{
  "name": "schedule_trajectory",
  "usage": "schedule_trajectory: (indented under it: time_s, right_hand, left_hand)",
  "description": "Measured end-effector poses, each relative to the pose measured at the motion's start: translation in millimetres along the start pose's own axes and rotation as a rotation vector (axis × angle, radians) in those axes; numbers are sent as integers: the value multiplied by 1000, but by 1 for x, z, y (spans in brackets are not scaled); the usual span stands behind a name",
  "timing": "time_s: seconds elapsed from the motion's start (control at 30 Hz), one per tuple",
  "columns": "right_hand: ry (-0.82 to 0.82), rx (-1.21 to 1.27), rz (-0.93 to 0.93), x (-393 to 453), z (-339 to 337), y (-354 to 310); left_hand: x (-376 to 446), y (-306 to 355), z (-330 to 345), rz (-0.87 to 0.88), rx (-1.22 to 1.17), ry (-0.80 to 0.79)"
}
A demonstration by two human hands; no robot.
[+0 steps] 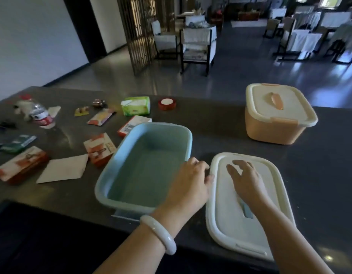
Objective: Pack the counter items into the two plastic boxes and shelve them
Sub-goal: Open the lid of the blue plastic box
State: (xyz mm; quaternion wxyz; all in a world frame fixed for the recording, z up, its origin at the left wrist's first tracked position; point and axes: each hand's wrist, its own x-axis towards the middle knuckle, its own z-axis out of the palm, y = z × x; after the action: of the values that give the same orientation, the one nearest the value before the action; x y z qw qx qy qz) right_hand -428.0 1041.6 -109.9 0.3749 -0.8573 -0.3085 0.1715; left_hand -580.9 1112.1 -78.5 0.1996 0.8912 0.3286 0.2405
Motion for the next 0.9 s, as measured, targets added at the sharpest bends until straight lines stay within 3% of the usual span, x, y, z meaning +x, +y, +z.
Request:
schedule_trajectory:
  time_s: [0.27, 0.4, 0.6, 0.73, 0.9]
  right_hand:
    - [-22, -10, -152, -7, 54, -68]
    - [11, 55, -56, -5, 73, -82]
    - [17, 120, 64, -19, 108, -94]
    - [35, 151, 98, -20, 114, -104]
    - [26, 138, 161, -35, 115, -112]
  left_hand:
    - [1, -97, -98, -202, -4, 168]
    - [8, -164, -122, -381, 66, 114]
    - [17, -215, -117, -464, -300, -174]
    - [14, -221, -106, -489, -523, -142]
    - [2, -228, -103, -450, -579, -109]
